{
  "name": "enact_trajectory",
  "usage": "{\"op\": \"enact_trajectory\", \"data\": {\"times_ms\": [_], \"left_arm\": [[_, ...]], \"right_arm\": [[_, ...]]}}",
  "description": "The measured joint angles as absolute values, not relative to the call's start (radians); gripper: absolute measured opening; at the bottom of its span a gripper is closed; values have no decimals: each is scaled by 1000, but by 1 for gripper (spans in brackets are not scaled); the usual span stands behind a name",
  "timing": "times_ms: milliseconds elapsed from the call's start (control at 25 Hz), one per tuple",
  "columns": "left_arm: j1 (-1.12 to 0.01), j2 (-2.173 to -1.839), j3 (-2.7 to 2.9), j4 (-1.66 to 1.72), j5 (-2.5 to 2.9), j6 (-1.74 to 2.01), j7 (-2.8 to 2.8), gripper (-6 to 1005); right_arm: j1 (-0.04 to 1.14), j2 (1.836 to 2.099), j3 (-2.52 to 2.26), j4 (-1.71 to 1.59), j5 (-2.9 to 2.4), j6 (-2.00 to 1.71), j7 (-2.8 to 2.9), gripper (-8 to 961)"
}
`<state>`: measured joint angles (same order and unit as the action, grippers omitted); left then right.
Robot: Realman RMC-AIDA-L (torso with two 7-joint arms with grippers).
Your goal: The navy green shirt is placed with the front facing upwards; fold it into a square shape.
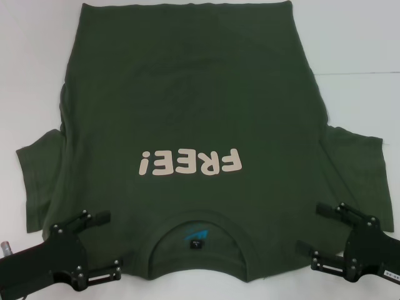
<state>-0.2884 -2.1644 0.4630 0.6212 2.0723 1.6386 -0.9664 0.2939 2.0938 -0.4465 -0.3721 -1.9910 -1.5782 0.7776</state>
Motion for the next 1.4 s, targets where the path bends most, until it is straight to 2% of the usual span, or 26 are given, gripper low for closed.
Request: {"op": "enact_trajectory", "data": {"times_ms": [640,880,1160,1400], "left_arm": [[-293,-2160,436,622,2066,1651,-1052,934],[-333,-2116,306,640,2069,1728,-1370,934],[-380,-2049,222,715,2082,1742,-1794,931],[-448,-1988,218,794,2297,1722,-2172,926]], "right_arm": [[307,2094,-442,-359,-1991,-1571,778,923],[307,2093,-442,-359,-1991,-1572,782,923],[308,2092,-444,-359,-1991,-1572,784,923],[308,2092,-443,-359,-1991,-1574,786,923]]}}
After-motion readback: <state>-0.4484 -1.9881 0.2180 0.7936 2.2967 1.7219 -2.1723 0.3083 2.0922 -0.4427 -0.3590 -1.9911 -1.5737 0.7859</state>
